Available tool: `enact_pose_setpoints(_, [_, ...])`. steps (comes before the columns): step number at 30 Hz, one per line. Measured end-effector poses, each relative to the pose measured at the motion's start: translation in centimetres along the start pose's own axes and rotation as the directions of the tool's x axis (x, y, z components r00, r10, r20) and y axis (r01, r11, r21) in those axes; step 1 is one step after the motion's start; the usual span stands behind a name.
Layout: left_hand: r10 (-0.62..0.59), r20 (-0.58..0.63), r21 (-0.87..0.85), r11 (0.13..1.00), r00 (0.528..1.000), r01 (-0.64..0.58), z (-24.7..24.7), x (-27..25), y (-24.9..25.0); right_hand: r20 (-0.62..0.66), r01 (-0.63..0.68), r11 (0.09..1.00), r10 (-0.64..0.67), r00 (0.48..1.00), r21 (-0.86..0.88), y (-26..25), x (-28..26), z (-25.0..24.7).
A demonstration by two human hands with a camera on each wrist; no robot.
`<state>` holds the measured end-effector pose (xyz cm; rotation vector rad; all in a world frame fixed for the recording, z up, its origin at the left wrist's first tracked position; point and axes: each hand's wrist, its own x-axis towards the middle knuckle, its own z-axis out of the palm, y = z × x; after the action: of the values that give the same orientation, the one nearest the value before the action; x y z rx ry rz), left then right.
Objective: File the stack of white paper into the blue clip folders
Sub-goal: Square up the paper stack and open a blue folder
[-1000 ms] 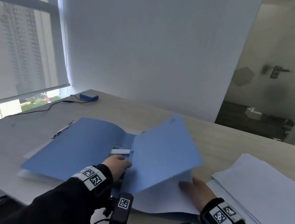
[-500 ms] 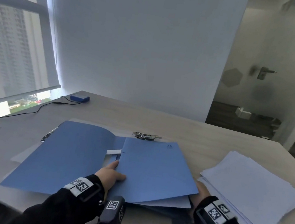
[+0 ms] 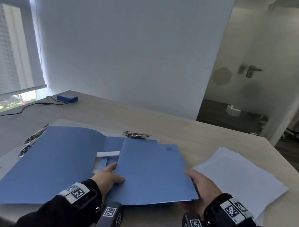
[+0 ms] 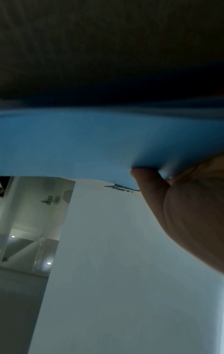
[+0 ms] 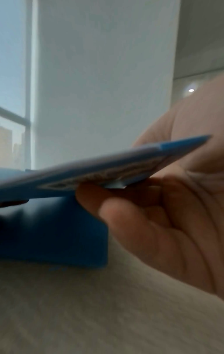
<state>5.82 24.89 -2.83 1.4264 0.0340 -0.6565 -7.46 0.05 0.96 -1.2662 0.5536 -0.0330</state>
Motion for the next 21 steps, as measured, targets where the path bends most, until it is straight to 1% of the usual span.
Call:
enact_pose_setpoints(2, [0.005, 0.005, 0.028, 1.0, 1.0, -0.005, 0.3, 0.0, -0.2, -0.047, -0.001, 0.994, -0.005, 0.999, -0.107, 0.5, 0.3, -0.3])
enact_pose_setpoints(4, [-0.004, 0.006, 0.002, 1.0, 1.0, 0.004, 0.6, -0.2, -0.2, -0.083, 0.034, 0.973, -0.054, 0.995, -0.228, 0.6, 0.3, -0.9])
enact_pose_setpoints(6, [-0.023, -0.014, -0.047, 0.999, 1.0, 0.023, 0.6, -0.5, 0.1, -0.092, 0.081, 0.954, -0.112, 0.989, -0.29, 0.3, 0.1, -1.8])
enact_pose_setpoints(9, [-0.003, -0.051, -0.029, 1.0, 0.999, 0.002, 0.1, -0.7, 0.8, -0.124, 0.146, 0.93, -0.197, 0.972, -0.336, -0.1, -0.4, -3.3])
enact_pose_setpoints(13, [0.058, -0.055, 0.09, 0.995, 0.997, -0.053, 0.3, -1.1, 1.6, -0.172, 0.254, 0.93, -0.306, 0.936, -0.267, -0.2, -1.0, -4.6])
enact_pose_setpoints(15, [0.141, -0.041, 0.212, 0.969, 0.989, -0.129, 0.9, -1.3, 1.9, -0.172, 0.308, 0.925, -0.348, 0.921, -0.222, 0.0, -1.3, -4.7])
enact_pose_setpoints(17, [0.225, 0.0, 0.324, 0.922, 0.974, -0.213, 1.8, -1.6, 2.3, -0.165, 0.357, 0.917, -0.385, 0.908, -0.177, 0.1, -1.6, -4.6])
enact_pose_setpoints(19, [0.278, 0.05, 0.331, 0.901, 0.959, -0.279, 3.1, -1.9, 2.7, -0.156, 0.401, 0.905, -0.42, 0.894, -0.138, 0.3, -1.7, -4.3])
enact_pose_setpoints(21, [0.306, 0.104, 0.254, 0.912, 0.946, -0.323, 4.3, -1.8, 3.2, -0.148, 0.447, 0.887, -0.46, 0.875, -0.114, 0.4, -1.8, -3.9])
